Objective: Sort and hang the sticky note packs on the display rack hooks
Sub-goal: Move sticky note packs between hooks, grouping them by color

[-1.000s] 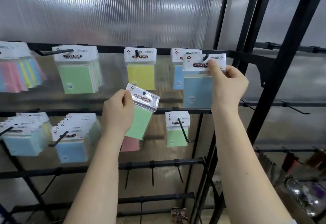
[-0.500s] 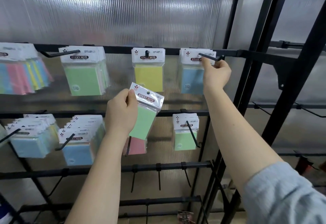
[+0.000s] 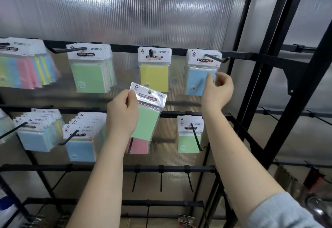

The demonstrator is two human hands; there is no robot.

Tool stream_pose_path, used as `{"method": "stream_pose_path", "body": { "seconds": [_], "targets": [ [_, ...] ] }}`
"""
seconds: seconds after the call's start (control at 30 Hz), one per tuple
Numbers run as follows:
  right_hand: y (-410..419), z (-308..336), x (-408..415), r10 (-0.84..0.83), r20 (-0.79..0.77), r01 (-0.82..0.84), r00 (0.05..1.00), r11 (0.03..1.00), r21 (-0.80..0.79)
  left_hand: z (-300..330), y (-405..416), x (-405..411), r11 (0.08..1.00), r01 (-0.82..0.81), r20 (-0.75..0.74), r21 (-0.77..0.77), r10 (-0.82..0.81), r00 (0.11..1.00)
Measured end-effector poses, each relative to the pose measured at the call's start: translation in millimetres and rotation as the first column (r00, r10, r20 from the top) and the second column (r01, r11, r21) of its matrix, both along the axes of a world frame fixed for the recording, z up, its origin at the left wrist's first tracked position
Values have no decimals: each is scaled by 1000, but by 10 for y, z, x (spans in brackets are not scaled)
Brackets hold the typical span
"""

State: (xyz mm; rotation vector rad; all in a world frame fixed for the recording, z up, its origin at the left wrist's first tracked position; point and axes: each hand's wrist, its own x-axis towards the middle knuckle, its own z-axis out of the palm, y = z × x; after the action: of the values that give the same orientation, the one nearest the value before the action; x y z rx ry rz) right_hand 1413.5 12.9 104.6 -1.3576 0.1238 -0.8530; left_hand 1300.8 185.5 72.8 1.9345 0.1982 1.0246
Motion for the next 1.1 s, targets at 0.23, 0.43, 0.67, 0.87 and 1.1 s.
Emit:
{"method": "stream_pose_path", "body": {
  "seconds": [0.23, 0.43, 0.67, 0.87, 1.1],
  "targets": [
    [158, -453, -541, 208, -113, -208, 971, 978, 17, -60, 29, -242, 994, -108, 10, -34, 108, 994],
    [364, -690, -735, 324, -210, -348, 922, 933, -90, -34, 282, -356, 990, -140, 104, -20, 141, 984],
    [789, -723, -798, 380, -380, -525, 844, 729, -438, 84, 735, -452, 994, -102, 237, -49, 111, 965],
    [1281, -706, -922, 219, -412, -438, 884, 696, -569, 253, 1230, -505, 999, 51, 311, 2, -49, 949],
    [1757, -794, -1197, 43, -432, -357, 901, 640, -680, 383, 1685, -615, 965, 253, 306, 74, -263, 915]
  ]
}}
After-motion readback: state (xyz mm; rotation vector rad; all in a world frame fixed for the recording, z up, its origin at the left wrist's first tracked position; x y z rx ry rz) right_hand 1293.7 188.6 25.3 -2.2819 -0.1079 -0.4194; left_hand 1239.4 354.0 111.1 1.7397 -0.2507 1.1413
